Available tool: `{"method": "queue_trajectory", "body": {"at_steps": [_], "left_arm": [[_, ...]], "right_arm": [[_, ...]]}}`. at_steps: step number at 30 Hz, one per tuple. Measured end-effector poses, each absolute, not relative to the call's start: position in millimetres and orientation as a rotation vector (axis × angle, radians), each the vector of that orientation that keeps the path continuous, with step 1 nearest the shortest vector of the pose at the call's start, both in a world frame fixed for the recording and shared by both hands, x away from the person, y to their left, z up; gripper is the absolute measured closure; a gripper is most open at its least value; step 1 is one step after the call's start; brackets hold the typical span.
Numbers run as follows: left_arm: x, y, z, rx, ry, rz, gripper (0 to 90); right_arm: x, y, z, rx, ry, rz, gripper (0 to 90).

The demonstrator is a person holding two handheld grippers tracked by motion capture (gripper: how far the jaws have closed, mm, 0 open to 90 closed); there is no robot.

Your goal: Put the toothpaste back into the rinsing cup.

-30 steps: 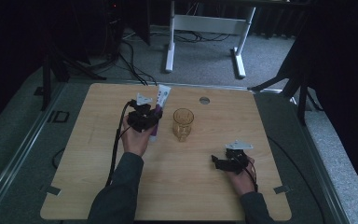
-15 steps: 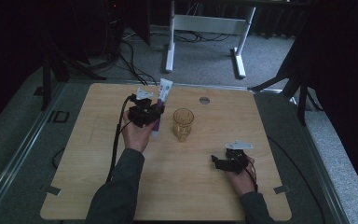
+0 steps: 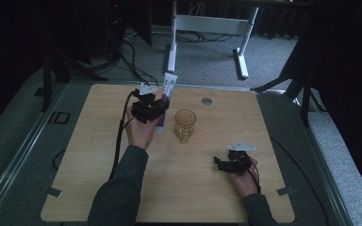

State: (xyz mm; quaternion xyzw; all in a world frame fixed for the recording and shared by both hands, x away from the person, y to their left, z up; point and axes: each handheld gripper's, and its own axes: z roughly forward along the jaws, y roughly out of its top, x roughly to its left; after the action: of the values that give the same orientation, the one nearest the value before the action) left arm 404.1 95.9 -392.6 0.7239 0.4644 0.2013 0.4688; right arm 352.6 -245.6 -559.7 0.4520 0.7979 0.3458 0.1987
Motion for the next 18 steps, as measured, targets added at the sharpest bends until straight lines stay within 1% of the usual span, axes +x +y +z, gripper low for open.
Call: {"method": "queue_trajectory", "body": {"at_steps": [7, 14, 18], "left_arm": [[406.5, 91.8, -384.9, 1.763, 1.126, 0.505, 73.7], [410.3, 87.1, -388.3, 1.753, 1.123, 0.507, 73.8], [410.2, 85.0, -389.4, 1.738, 1.117, 0.487, 73.7]], "right_arm": [[352.5, -245.6, -559.7, 1.265, 2.232, 0.968, 23.5], [352.6, -245.6, -559.7, 1.265, 2.232, 0.967, 23.5], [352.7, -245.7, -559.8, 1.262, 2.233, 0.967, 23.5]]}}
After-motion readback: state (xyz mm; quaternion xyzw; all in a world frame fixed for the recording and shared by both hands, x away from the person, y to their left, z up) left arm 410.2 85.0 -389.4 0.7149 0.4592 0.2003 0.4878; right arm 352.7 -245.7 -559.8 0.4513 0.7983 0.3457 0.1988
